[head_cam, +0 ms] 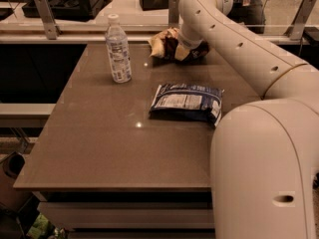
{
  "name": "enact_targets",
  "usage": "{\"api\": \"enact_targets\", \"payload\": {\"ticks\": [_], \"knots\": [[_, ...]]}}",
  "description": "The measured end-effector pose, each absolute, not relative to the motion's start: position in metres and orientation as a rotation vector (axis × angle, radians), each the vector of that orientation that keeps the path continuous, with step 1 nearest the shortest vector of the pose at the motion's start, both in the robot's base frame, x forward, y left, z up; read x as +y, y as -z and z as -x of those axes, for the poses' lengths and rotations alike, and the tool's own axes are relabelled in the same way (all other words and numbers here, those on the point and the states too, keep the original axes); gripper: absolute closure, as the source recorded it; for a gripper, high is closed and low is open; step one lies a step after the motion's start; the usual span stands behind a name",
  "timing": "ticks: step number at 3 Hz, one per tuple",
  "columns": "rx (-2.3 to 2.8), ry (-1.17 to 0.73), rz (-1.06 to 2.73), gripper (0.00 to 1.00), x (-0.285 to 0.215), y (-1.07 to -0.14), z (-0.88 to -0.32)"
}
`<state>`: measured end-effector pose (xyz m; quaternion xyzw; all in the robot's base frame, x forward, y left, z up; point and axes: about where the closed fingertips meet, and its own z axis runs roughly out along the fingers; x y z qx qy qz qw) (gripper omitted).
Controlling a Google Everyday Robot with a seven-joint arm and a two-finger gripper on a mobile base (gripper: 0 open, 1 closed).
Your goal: Pick brown chip bag
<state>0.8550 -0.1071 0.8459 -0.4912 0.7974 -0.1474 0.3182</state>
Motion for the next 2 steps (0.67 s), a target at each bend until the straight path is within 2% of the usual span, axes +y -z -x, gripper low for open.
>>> {"api": "enact_targets", "payload": {"ticks": [2], "knots": [[2.098,0.388,1.292,1.0,-0.1071,-0.8459,-0.855]]}}
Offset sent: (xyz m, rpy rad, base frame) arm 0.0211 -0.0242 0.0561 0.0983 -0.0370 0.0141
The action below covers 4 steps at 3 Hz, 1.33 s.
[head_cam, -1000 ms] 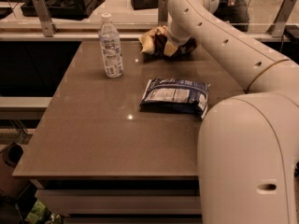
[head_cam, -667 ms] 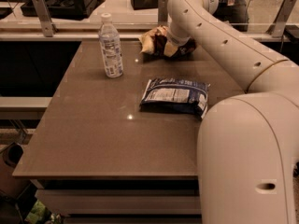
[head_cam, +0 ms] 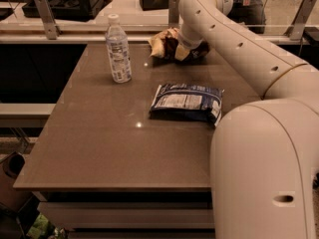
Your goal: Pick brown chip bag
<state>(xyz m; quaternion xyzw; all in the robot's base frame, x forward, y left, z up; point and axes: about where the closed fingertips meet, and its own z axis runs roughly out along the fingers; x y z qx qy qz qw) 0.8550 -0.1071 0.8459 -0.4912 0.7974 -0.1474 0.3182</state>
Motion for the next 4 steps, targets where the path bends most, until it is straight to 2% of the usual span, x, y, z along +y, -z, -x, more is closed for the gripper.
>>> {"api": "enact_targets", "payload": {"ticks": [4], "knots": [[1.988,0.358,1.174,1.0,-0.146,-0.952,-0.864]]}}
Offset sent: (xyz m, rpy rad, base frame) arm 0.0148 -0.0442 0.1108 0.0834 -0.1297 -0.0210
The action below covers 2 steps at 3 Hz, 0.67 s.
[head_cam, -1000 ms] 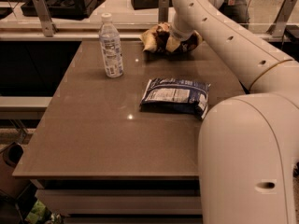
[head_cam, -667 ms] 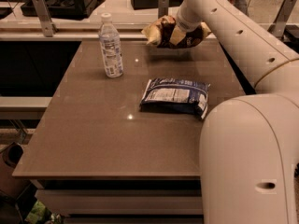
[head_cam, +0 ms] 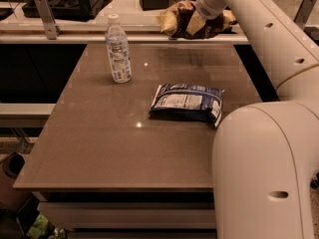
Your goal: Pick brown chip bag
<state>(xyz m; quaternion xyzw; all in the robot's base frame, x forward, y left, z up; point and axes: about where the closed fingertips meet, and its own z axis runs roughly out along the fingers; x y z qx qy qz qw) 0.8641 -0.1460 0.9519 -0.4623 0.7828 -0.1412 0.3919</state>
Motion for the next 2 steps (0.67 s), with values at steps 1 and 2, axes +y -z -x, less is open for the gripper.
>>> {"api": "enact_targets", "payload": {"ticks": [1,2], "knots": [[1.959,0.34,1.162,1.0,-0.151,-0.972,-0.861],[1.928,0.331,1.163,1.0,-0.151,-0.991,-0.855]]}}
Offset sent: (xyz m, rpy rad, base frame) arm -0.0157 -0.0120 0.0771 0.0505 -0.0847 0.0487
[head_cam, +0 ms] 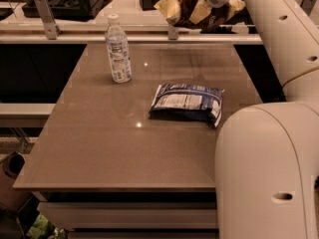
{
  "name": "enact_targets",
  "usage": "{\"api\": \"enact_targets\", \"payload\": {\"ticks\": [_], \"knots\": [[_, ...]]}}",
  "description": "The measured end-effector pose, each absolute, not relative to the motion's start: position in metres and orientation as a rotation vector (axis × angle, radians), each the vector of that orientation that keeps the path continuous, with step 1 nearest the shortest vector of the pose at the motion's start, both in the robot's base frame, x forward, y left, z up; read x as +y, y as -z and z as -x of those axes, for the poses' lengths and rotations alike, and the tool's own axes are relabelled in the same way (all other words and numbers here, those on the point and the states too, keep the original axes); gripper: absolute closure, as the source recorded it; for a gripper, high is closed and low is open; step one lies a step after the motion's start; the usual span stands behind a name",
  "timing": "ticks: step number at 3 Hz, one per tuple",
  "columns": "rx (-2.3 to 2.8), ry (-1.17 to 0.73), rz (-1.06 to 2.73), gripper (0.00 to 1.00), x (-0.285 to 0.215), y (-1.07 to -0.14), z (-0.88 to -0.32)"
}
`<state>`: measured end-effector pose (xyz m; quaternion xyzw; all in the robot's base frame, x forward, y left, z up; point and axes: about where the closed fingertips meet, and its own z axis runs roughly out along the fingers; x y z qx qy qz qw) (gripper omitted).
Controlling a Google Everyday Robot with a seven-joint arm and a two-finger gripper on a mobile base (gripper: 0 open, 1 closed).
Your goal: Pick brown chip bag
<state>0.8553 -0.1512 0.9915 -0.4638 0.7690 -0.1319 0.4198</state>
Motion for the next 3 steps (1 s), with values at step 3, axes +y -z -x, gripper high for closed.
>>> {"api": "enact_targets", "payload": {"ticks": [3], "knots": [[1.866,0.389,1.166,1.0,-0.152,-1.042,-0.807]]}}
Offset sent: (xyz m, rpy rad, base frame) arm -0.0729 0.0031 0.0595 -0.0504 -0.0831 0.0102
